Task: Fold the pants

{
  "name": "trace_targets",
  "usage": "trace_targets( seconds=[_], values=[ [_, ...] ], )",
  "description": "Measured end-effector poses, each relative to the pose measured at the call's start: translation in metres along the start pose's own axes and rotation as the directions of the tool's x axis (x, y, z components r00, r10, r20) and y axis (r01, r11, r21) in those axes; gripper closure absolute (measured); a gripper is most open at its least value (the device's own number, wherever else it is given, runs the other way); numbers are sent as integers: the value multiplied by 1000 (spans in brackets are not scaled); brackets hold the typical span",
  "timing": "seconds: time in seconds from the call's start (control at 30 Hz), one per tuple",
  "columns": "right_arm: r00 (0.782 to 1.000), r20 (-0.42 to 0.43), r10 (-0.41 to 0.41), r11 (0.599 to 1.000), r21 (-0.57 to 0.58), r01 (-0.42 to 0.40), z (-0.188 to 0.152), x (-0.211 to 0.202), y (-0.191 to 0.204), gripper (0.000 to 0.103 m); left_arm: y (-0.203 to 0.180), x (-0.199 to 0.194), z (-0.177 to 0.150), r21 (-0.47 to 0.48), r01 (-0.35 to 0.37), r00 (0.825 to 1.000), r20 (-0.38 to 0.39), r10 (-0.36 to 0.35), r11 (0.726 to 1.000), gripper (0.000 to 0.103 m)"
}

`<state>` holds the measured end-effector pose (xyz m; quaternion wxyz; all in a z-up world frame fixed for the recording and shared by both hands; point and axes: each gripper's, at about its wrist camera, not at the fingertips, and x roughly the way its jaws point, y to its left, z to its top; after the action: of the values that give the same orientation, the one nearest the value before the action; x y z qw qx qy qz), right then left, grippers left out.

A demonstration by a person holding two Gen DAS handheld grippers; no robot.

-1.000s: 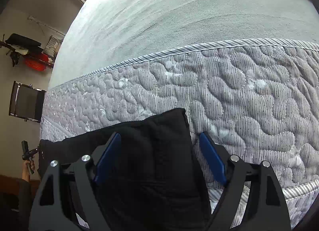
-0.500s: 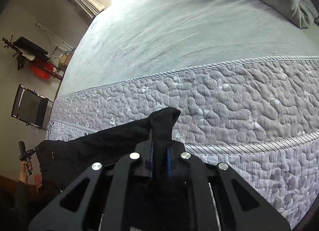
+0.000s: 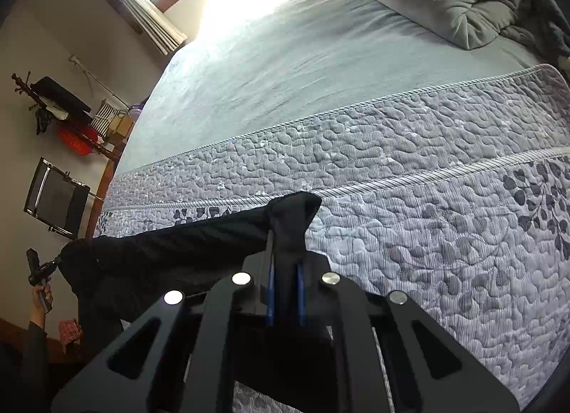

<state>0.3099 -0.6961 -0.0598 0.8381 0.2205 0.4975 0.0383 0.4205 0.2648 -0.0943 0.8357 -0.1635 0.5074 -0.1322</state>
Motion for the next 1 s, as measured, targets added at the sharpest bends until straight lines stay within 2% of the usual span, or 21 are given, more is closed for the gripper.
trace_targets(
  seconds=[0.47,0.7,1.0],
  values=[
    [997,66,-27,1000,-11,28,-100,-65,-11,96,-32,-71,-54,49,40,998,46,-43,998,88],
    [993,105,-47,997,-52,53,-149,-85,-13,96,-30,-101,-92,48,55,996,62,-57,997,88],
    [983,166,-83,988,-116,104,-191,-107,-4,96,-18,-124,-141,22,73,994,81,-75,997,88]
  ],
)
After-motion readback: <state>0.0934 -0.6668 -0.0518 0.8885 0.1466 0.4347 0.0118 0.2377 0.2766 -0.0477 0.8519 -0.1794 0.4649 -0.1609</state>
